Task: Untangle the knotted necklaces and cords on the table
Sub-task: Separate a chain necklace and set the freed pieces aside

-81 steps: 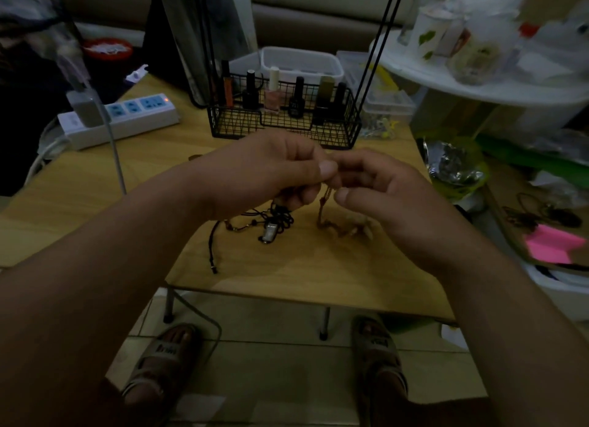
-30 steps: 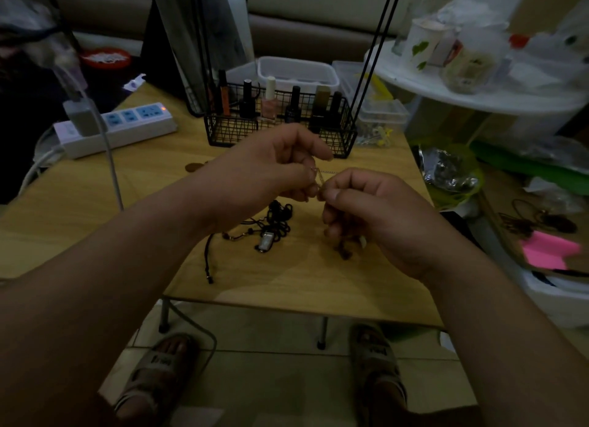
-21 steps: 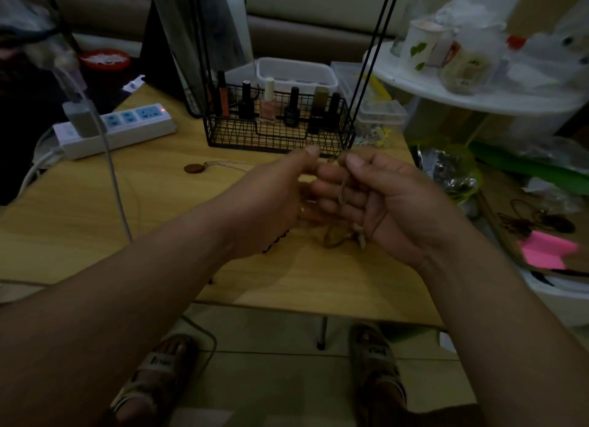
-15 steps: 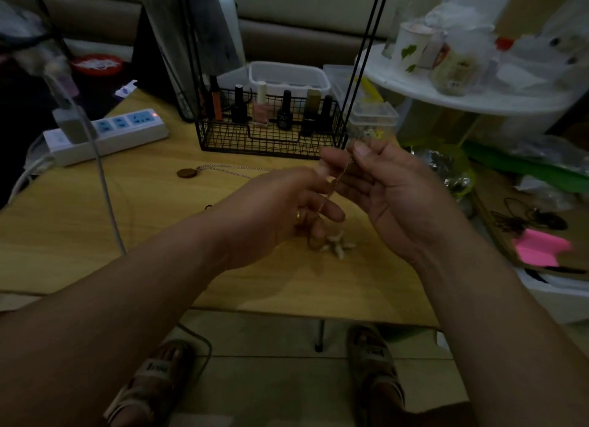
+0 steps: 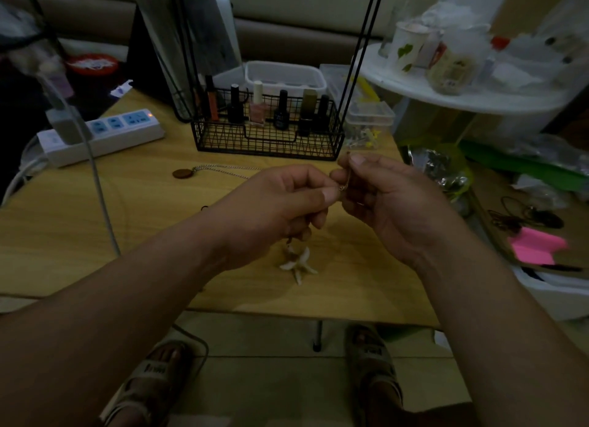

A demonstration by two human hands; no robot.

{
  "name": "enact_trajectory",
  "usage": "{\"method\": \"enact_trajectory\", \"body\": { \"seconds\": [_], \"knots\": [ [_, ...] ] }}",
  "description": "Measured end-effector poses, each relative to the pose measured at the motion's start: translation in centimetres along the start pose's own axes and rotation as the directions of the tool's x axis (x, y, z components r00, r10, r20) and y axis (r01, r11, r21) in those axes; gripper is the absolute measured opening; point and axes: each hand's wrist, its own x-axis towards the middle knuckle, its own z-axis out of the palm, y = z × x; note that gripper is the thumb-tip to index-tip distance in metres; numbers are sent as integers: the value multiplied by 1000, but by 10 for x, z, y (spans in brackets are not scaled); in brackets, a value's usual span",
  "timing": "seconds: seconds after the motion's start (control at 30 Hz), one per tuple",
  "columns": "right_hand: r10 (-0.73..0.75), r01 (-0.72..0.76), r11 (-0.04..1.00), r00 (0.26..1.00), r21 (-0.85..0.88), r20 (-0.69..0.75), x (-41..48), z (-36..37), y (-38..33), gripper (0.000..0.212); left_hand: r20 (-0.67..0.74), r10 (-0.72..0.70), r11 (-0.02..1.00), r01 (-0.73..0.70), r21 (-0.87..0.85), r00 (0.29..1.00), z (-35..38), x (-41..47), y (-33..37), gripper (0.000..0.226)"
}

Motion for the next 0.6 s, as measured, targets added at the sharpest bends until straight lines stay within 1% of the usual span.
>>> {"method": "enact_trajectory", "body": {
  "seconds": [0.03,0.07,0.13,0.17,0.23,0.3,0.37,0.47,0.6],
  "knots": [
    [-4,2,997,1000,-77,-29,0,-1,1,18,-5,-4,1000,4,-11,1000,0,0,0,8],
    [-29,15,981,997,-196,-68,-1,-1,3,17,-13,-9,1000,9,-25,1000,-1,0,1,10],
    [-148,68,888,979,-455,-141,-3,-2,5,8,-38,-22,999,21,-27,999,-3,0,1,13],
    [-217,111,840,966,-531,-142,-4,-2,5,4,-49,-28,999,26,-22,998,-4,0,0,15],
    [-298,218,798,953,-562,-54,-9,-3,3,5,-67,-43,999,41,-28,997,-7,1,1,18],
    [-316,299,783,946,-545,65,-15,-2,2,7,-80,-47,999,45,-30,996,-8,1,1,20],
    [-317,336,756,939,-563,134,-18,-1,2,7,-81,-44,999,44,-7,996,-9,1,1,21],
    [-302,336,740,940,-583,158,-18,0,4,4,-68,-39,999,41,27,997,-10,2,0,22],
    [-275,317,727,947,-609,165,-18,0,2,8,-60,-48,997,52,56,997,-11,1,0,23]
  ]
}}
